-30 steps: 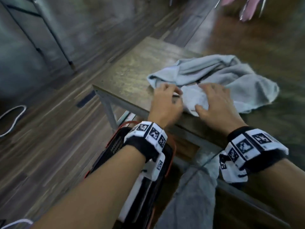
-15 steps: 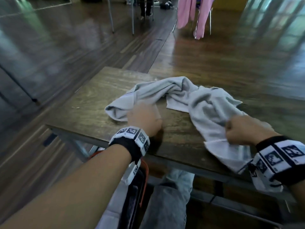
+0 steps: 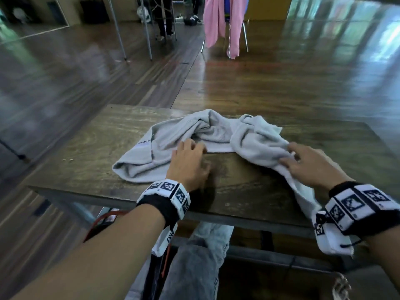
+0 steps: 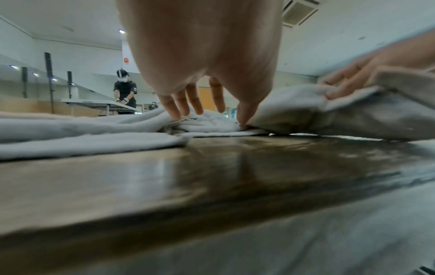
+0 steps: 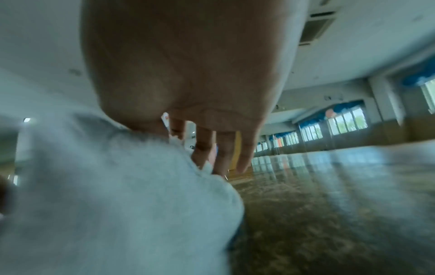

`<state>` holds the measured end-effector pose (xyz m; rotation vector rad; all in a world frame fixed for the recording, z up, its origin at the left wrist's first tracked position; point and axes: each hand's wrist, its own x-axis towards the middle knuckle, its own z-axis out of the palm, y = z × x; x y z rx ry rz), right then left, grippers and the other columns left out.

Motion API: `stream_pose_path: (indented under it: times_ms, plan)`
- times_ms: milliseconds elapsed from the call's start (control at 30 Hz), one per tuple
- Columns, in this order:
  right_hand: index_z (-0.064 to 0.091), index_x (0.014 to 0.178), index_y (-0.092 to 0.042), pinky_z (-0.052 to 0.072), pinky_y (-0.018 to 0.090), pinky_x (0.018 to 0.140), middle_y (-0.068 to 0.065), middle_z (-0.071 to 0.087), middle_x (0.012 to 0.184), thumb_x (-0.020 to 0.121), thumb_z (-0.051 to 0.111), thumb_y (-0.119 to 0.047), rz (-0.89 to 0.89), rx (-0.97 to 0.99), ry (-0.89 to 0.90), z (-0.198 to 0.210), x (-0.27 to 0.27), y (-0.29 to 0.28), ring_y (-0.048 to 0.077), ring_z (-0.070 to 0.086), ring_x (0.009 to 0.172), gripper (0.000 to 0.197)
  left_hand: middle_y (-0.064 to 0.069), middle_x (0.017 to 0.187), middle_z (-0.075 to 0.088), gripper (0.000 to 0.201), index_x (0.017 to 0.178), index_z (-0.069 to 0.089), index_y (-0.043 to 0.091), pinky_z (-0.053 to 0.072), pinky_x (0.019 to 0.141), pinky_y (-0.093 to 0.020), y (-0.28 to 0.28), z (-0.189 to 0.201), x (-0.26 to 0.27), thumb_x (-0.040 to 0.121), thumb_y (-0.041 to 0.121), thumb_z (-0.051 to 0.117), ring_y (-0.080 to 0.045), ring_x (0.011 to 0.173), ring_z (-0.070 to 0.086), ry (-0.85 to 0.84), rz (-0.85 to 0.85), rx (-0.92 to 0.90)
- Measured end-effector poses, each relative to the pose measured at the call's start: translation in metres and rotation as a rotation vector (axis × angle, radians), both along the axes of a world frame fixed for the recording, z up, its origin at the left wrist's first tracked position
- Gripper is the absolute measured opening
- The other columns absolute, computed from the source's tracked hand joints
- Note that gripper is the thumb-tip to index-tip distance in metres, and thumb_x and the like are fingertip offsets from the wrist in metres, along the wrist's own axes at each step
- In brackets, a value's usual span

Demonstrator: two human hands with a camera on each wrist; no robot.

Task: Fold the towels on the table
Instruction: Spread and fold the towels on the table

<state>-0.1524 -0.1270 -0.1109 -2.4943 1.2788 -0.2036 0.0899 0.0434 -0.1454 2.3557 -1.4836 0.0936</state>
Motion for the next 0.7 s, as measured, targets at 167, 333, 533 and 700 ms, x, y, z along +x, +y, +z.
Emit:
stream_pose_path:
  times_ms: [167, 333, 533, 700]
  plan:
    - [0.056, 0.095, -0.026, 0.049, 0.038, 0.07, -0.003, 0.066, 0.081, 0.098, 0.061, -0.024, 0.222, 0.1, -0.521, 0.019, -0.005, 0.007, 0.018, 0.063, 0.076, 0.006, -0.013, 0.135, 0.038, 0.072, 0.143, 0.04, 0.028, 0.037, 0.107, -0.046, -0.042, 0.009, -0.046, 0.08, 0.035, 0.073, -0.034, 0.127, 0.035, 0.279, -0.175, -0.052]
    - [0.06, 0.102, -0.023, 0.053, 0.029, 0.074, 0.004, 0.068, 0.086, 0.098, 0.062, -0.015, 0.232, 0.119, -0.73, 0.03, -0.029, 0.008, 0.02, 0.066, 0.082, 0.009, -0.01, 0.123, 0.046, 0.043, 0.126, 0.06, 0.028, 0.04, 0.102, -0.033, -0.069, 0.034, -0.072, 0.085, 0.028, 0.071, -0.029, 0.121, 0.045, 0.43, -0.129, -0.331]
    - [0.055, 0.09, -0.014, 0.044, 0.018, 0.066, -0.004, 0.054, 0.076, 0.092, 0.062, -0.013, 0.322, 0.185, -0.888, 0.051, -0.054, 0.01, 0.008, 0.052, 0.073, 0.008, -0.006, 0.137, 0.056, 0.045, 0.128, 0.064, 0.013, 0.041, 0.102, -0.024, -0.082, 0.073, -0.095, 0.084, 0.005, 0.069, -0.015, 0.117, 0.054, 0.481, -0.358, -0.388]
    - [0.054, 0.089, -0.005, 0.047, 0.024, 0.066, -0.001, 0.056, 0.076, 0.086, 0.063, -0.026, 0.266, 0.191, -1.016, 0.064, -0.071, 0.008, 0.016, 0.054, 0.071, 0.023, -0.002, 0.105, 0.07, 0.028, 0.113, 0.069, 0.013, 0.05, 0.08, -0.027, -0.086, 0.092, -0.117, 0.085, 0.014, 0.071, -0.009, 0.094, 0.06, 0.443, -0.31, -0.552]
